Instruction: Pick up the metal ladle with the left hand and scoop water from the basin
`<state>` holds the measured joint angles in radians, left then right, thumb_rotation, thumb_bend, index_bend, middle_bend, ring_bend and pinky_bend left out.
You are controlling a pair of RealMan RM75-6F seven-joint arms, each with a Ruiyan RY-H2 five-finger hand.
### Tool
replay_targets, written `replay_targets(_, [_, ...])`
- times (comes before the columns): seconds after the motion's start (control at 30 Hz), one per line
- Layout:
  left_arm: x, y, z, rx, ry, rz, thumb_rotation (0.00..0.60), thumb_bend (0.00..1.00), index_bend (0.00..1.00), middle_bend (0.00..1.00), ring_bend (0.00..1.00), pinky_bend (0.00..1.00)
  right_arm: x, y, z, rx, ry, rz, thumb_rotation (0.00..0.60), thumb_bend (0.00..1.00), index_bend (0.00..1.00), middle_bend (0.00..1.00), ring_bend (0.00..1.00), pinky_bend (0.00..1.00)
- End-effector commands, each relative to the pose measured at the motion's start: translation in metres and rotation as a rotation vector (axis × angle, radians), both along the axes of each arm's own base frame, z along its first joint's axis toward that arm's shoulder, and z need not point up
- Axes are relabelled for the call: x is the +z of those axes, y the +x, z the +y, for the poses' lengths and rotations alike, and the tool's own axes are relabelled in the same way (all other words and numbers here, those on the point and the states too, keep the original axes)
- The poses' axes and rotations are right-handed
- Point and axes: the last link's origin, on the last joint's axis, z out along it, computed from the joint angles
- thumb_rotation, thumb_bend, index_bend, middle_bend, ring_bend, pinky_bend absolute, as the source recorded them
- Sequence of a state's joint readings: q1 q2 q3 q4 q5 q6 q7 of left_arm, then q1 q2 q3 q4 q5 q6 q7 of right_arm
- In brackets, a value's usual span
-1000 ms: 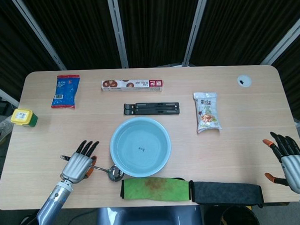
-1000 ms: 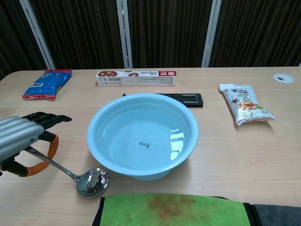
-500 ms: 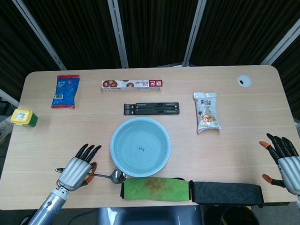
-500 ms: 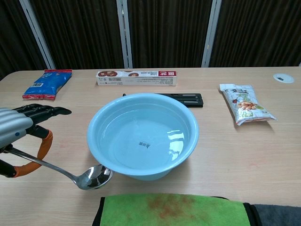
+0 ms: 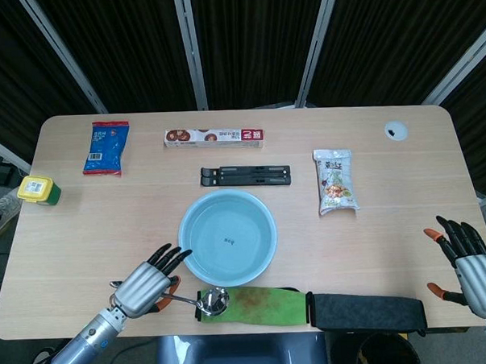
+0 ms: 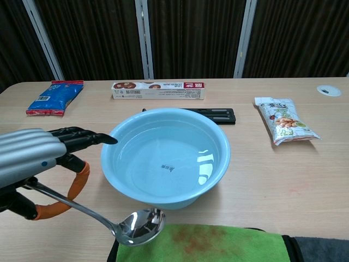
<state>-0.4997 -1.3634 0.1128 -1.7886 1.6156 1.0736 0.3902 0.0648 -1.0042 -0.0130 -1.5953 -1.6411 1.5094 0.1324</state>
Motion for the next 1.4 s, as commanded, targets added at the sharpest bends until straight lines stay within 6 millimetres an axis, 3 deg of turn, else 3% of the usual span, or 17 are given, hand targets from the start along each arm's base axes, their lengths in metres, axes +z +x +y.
replay_targets(0.03, [-0.002, 0.014, 0.009, -0.038, -0.013, -0.009, 0.6, 0.44, 0.63, 0.0, 0.0, 0.0, 0.002, -0.001, 0.001, -0.001, -0.004, -0.002, 0.6, 0.0, 0.13, 0.0, 0.0, 0.0])
replay_targets(0.67, [-0.009, 0.044, 0.081, -0.032, 0.052, -0.006, 0.6, 0.44, 0.64, 0.0, 0.0, 0.0, 0.005, -0.007, -0.007, -0.05, -0.03, -0.003, 0.6, 0.0, 0.11, 0.0, 0.0, 0.0])
replay_targets(1.07, [-0.046, 0.043, 0.128, 0.052, 0.047, 0.018, 0.6, 0.43, 0.65, 0.0, 0.0, 0.0, 0.001, -0.008, -0.014, -0.067, -0.024, 0.007, 0.6, 0.0, 0.11, 0.0, 0.0, 0.0])
replay_targets(1.4, [-0.066, 0.04, 0.135, 0.076, 0.045, 0.034, 0.6, 0.43, 0.65, 0.0, 0.0, 0.0, 0.006, -0.01, -0.012, -0.063, -0.036, -0.01, 0.6, 0.0, 0.07, 0.0, 0.0, 0.0])
